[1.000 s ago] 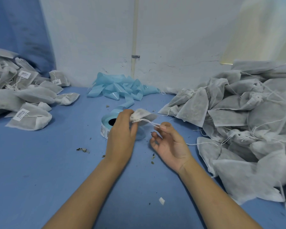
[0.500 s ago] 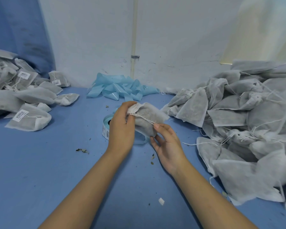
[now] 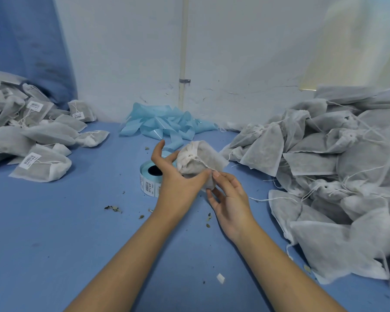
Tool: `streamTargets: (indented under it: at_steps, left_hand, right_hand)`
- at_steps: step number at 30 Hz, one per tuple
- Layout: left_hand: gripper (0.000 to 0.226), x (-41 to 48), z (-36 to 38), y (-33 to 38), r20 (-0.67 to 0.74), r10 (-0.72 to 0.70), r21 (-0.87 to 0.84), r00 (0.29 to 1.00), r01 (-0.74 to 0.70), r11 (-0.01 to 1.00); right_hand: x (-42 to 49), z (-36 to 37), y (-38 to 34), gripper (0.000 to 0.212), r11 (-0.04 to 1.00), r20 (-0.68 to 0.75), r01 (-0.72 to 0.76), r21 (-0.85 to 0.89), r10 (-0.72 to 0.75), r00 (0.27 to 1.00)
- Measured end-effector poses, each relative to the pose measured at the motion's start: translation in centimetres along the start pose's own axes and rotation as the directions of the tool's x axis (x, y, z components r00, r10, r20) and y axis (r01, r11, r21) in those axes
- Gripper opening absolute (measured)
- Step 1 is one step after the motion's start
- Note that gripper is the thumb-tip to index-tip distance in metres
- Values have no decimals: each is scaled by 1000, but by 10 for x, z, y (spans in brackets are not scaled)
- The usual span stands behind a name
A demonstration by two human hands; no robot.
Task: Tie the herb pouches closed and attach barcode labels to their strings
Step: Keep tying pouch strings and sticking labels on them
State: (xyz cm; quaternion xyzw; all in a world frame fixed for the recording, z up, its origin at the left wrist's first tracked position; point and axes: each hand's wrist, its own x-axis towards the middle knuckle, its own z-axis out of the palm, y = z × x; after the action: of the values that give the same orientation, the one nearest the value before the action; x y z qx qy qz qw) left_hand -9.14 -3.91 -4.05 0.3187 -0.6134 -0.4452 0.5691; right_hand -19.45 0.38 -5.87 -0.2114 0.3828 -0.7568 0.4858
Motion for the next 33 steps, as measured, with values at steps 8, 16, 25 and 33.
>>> streamTargets:
  at_steps: [8,16,25,33]
  left_hand:
    - [59,4,-2,5,-126,-359,-330,925,302,894]
    - [21,1,-2,11,-48,-362,-458,931,302,836]
    - [23,15,-21,8,-155,-425,-469,892,312,826]
    - [47,5,-23,-5,-167,-273,-10,947,275,961]
  right_hand:
    - [-3,4,5,10,975,79,100,-199,-86,993]
    - [-4,2,6,12,923,182,186,-338,-129,975]
    - [3,-5,13,34,271,362,395,-878,-163,918]
    - [4,-3,17,14,-62,476,472,-879,-100,874]
